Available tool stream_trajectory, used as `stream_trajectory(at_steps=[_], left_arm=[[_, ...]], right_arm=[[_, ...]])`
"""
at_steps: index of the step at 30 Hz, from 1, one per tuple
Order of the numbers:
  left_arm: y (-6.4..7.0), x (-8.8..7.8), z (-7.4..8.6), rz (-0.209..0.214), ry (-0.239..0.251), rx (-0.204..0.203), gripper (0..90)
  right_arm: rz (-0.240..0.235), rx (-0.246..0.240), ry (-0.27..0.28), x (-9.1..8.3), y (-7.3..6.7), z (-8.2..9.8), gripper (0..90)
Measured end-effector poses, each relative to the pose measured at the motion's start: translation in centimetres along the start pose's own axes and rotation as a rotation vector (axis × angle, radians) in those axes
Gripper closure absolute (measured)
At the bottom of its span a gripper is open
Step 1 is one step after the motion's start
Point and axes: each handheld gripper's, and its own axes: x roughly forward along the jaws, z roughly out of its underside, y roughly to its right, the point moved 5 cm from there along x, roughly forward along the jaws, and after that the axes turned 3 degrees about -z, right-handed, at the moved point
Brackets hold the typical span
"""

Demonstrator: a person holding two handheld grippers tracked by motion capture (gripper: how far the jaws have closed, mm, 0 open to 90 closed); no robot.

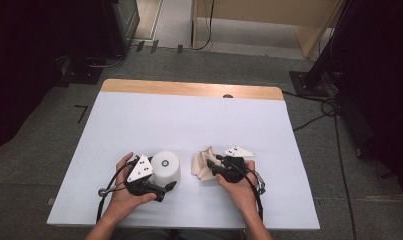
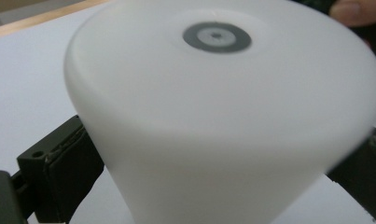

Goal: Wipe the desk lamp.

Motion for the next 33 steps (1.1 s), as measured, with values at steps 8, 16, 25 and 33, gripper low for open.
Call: stream_trajectory(at_steps=[8,16,25,33], left_arm=[[0.3,-0.1,-0.1,-0.065,-0.02,0.012,8.0],[-0.4,-0.2,-0.1,0.074,0.0,0.133,8.5],[0.1,-0.2,0.2,0.211,0.012,0.163,7.6],[0.8,-0.9,0.5,0.099,-0.018,0.021,0.0]], right_arm=[[0.0,-0.05,-0.01,0.0,-0.5,-0.1,65.5],[-0.019,-0.068,-0.015,-0.1,-0.6,-0.1,69.9],[0.001,-0.082,-0.028,0.0,-0.4,0.2,64.2],[0.033,-0.057,-0.039,0.5,-0.3,-0.2,39.3]])
